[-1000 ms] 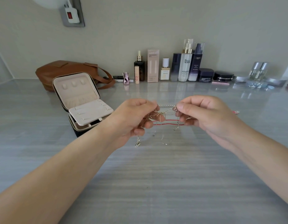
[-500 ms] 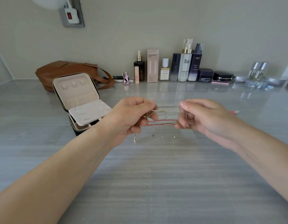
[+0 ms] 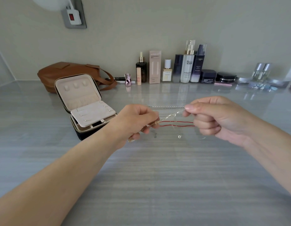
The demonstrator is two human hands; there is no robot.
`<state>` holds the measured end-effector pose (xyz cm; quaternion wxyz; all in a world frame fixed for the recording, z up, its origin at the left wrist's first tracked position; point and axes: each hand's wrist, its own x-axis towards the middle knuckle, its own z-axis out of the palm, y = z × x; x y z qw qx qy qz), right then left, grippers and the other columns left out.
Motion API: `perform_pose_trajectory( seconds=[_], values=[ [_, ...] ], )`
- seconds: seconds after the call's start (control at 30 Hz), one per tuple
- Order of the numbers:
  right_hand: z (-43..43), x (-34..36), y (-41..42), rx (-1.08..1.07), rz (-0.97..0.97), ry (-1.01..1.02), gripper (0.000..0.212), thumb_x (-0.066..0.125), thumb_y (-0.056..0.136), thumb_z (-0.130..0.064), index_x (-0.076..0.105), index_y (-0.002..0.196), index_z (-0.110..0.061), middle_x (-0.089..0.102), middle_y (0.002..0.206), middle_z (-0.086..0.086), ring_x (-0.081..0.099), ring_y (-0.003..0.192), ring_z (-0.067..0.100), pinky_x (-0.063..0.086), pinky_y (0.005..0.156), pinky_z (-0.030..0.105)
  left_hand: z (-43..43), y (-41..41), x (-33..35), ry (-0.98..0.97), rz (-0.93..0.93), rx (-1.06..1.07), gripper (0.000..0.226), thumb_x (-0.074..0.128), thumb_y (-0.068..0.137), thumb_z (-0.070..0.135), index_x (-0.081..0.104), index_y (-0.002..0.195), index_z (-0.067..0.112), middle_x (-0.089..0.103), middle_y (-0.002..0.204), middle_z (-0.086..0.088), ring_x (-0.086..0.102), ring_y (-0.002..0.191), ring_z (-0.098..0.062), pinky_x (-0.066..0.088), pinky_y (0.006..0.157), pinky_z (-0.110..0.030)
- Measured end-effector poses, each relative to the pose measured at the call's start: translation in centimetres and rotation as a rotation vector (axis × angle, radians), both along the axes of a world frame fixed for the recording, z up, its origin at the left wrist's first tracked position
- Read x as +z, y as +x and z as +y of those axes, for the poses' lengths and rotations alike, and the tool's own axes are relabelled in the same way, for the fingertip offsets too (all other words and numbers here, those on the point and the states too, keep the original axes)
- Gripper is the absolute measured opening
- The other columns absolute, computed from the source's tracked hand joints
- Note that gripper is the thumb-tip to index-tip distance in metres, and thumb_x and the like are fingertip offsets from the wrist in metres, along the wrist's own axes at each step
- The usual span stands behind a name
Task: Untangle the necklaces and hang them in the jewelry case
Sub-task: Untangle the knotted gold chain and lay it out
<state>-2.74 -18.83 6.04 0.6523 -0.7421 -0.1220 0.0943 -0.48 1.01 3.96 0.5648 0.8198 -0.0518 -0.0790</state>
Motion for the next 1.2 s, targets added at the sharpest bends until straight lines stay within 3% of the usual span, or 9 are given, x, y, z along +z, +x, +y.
perform_pose_trajectory(
  seconds=[0.23,0.43,0.6,0.77,0.9,1.03,1.2],
  values=[
    [0.1,0.2,-0.2,-0.023,-0.002,0.035,0.015,0.065,0.058,-0.028,0.070,0.058,-0.014,0.022,0.035,-0.010,0.016,0.031,0.004,0.010,0.038,0.013,-0.2,-0.2,0.2,-0.036,0.036,0.010,0.019,0.055,0.091,0.025,0.063,0.080,0.012,0.060,0.075,0.000,0.045,0.049,-0.008,0.024,0.033,-0.017],
    [-0.1,0.1,0.0,-0.113,-0.015,0.022,0.014,0.063,0.062,-0.026,0.063,0.060,-0.012,0.021,0.036,-0.010,0.016,0.032,0.005,0.012,0.037,0.011,0.0,-0.9,0.9,-0.015,-0.035,-0.156,0.017,0.059,0.087,0.032,0.071,0.082,0.020,0.061,0.078,0.006,0.045,0.057,-0.006,0.026,0.039,-0.017],
    [0.0,0.0,-0.1,-0.107,-0.016,0.029,0.014,0.063,0.062,-0.027,0.063,0.060,-0.012,0.020,0.036,-0.010,0.015,0.032,0.004,0.011,0.037,0.012,-0.5,-1.4,0.7,0.025,-0.081,-0.204,0.005,0.071,0.077,0.029,0.071,0.075,0.024,0.055,0.058,0.013,0.042,0.053,-0.006,0.026,0.042,-0.017],
    [0.3,0.1,-0.2,-0.075,-0.012,0.010,0.015,0.062,0.063,-0.026,0.067,0.054,-0.015,0.020,0.036,-0.009,0.015,0.033,0.005,0.010,0.039,0.013,-0.9,-1.7,0.6,-0.016,-0.126,-0.190,0.006,0.072,0.076,0.026,0.071,0.071,0.024,0.045,0.061,0.000,0.031,0.051,-0.010,0.020,0.046,-0.025],
    [0.2,0.0,-0.2,-0.112,-0.013,-0.018,0.014,0.063,0.064,-0.025,0.064,0.061,-0.011,0.020,0.036,-0.009,0.015,0.033,0.005,0.011,0.038,0.012,-0.9,-1.5,0.7,-0.069,-0.139,-0.150,0.009,0.069,0.079,0.024,0.070,0.070,0.022,0.043,0.044,0.014,0.029,0.043,-0.007,0.020,0.043,-0.021],
    [0.1,-0.4,0.1,-0.137,-0.022,-0.126,0.014,0.063,0.080,-0.015,0.063,0.069,-0.006,0.020,0.038,-0.008,0.014,0.034,0.007,0.011,0.040,0.013,-0.6,-1.1,0.9,-0.145,-0.159,-0.099,0.008,0.067,0.080,0.023,0.070,0.074,0.019,0.036,0.042,0.011,0.023,0.040,-0.009,0.018,0.038,-0.017],
    [0.6,-0.8,0.1,-0.121,-0.023,-0.184,0.008,0.064,0.080,-0.010,0.064,0.074,-0.005,0.023,0.036,-0.008,0.014,0.036,0.008,0.010,0.041,0.014,-0.6,-1.0,0.9,-0.141,-0.167,-0.032,0.008,0.070,0.078,0.025,0.069,0.071,0.022,0.028,0.039,0.005,0.016,0.038,-0.013,0.013,0.043,-0.019]
  ],
)
